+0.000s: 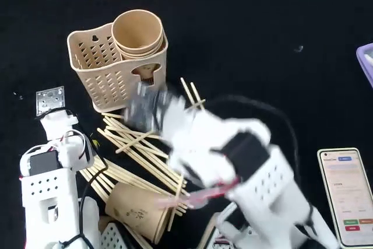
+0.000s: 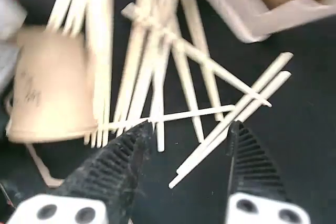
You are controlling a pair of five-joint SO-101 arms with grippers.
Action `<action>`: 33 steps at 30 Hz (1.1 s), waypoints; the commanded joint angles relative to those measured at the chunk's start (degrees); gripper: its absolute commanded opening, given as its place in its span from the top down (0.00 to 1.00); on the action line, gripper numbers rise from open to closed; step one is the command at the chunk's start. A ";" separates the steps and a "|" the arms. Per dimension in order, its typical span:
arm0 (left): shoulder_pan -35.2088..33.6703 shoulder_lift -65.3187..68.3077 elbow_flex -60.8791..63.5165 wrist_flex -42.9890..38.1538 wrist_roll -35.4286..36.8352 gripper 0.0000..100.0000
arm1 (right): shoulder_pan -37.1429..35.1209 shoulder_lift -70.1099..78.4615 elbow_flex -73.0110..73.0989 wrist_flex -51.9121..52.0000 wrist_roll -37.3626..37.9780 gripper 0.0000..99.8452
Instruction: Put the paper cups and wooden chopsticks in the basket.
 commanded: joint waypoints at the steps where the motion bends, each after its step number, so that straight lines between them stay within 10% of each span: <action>1: 0.04 -0.62 -0.84 -0.79 0.18 0.78 | -8.70 -15.60 20.88 -7.03 5.54 0.76; 14: 0.04 -0.62 0.22 -3.43 0.35 0.78 | -14.24 -25.36 46.55 -15.30 19.87 0.76; 33: -9.01 -0.62 -0.48 -8.88 4.84 0.78 | -21.45 -25.45 54.99 -33.93 11.78 0.76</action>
